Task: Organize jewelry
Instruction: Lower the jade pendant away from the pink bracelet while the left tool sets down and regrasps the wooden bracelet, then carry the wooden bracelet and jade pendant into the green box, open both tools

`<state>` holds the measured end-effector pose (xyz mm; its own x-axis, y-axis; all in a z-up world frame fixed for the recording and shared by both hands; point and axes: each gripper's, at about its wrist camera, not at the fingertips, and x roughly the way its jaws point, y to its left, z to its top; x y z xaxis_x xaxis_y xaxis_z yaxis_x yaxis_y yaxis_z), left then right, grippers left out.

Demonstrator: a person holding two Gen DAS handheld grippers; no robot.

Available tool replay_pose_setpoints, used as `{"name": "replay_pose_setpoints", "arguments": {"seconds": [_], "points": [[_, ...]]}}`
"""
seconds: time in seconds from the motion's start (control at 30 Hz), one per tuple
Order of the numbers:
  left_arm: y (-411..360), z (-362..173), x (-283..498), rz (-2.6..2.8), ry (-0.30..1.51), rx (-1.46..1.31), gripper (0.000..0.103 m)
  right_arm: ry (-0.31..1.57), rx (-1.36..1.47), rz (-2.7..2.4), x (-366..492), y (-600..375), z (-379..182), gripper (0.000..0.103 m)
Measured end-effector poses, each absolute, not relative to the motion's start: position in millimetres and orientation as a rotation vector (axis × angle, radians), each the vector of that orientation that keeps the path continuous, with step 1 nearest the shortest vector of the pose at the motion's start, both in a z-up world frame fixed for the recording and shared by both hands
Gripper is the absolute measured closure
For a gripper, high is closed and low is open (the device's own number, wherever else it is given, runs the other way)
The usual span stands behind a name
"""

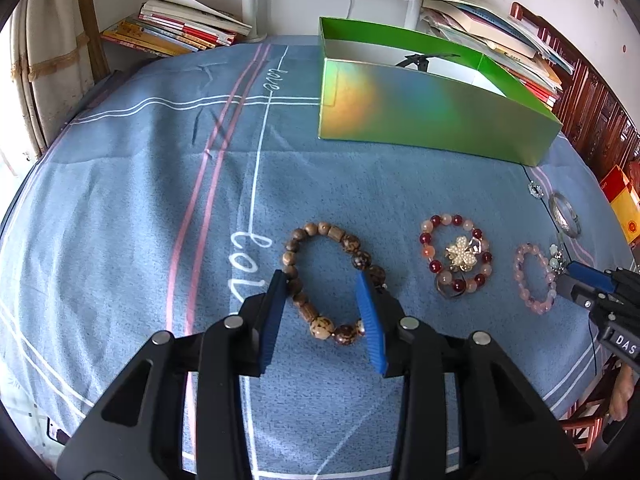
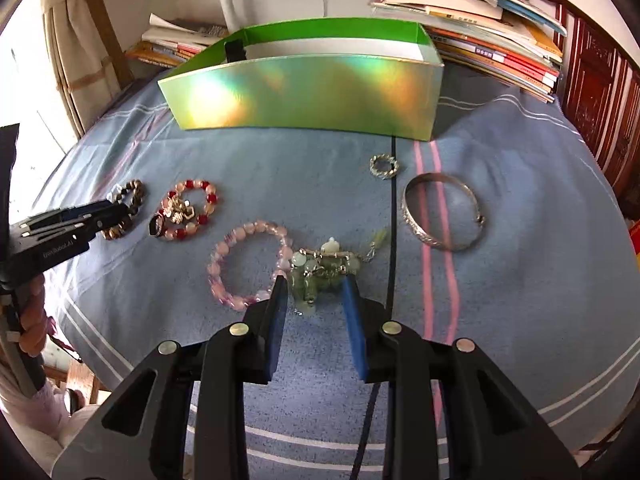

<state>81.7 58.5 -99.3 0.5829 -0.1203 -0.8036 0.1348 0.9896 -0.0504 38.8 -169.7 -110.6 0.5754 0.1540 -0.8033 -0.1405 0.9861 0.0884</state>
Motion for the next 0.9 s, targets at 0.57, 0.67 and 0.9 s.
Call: {"name": "replay_pose_setpoints", "arguments": {"seconds": [0.57,0.67,0.9], "points": [[65,-64,74,-0.158,0.851,-0.009,0.095,0.84,0.032,0.156,42,-182,-75,0.095],[59,-40,70,-0.191,0.798,0.005,0.095,0.782,0.045,0.16,47,-187,-52,0.095],[45,26,87,-0.231,0.664,0.046,0.095,0.63,0.047,0.166,75,-194,13,0.095]]}}
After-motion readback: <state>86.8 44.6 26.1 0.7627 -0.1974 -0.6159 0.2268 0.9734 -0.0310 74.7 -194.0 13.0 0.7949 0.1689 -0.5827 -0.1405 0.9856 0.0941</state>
